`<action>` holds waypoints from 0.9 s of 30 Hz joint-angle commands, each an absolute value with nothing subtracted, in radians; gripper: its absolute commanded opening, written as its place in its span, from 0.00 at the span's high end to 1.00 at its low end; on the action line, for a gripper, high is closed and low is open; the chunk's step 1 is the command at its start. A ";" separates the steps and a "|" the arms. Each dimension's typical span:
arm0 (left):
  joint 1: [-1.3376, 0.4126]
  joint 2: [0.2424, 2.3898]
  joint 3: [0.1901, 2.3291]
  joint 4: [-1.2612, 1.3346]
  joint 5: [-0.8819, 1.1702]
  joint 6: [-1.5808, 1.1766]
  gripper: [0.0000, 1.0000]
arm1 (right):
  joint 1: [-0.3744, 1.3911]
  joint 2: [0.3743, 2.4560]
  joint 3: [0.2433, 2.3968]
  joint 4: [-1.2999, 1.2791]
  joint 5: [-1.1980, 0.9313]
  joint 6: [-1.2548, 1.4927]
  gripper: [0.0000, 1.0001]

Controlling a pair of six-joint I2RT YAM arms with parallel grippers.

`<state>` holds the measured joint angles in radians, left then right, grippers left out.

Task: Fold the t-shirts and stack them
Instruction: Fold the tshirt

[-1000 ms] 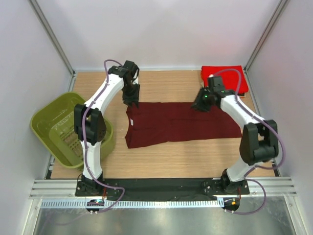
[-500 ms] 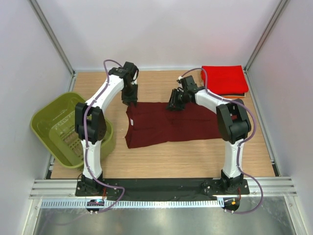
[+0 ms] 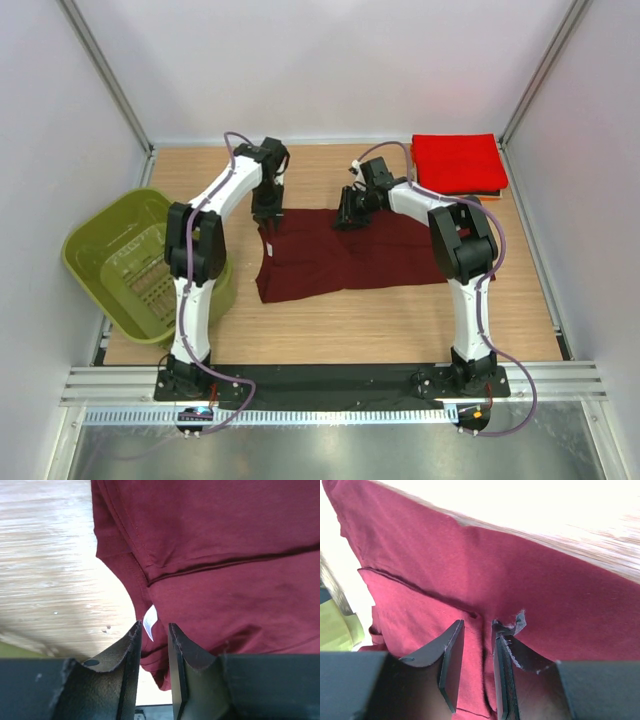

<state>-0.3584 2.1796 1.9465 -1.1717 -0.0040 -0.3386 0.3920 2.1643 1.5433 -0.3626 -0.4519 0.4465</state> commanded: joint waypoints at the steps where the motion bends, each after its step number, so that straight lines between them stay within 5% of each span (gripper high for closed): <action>1: -0.371 2.204 2.002 -1.232 -0.046 -0.347 0.72 | 0.400 2.163 1.586 -0.350 -0.479 0.416 0.64; 27: -0.367 2.326 2.019 -1.163 -0.006 -0.327 0.77 | 0.411 2.163 1.568 -0.344 -0.451 0.394 0.63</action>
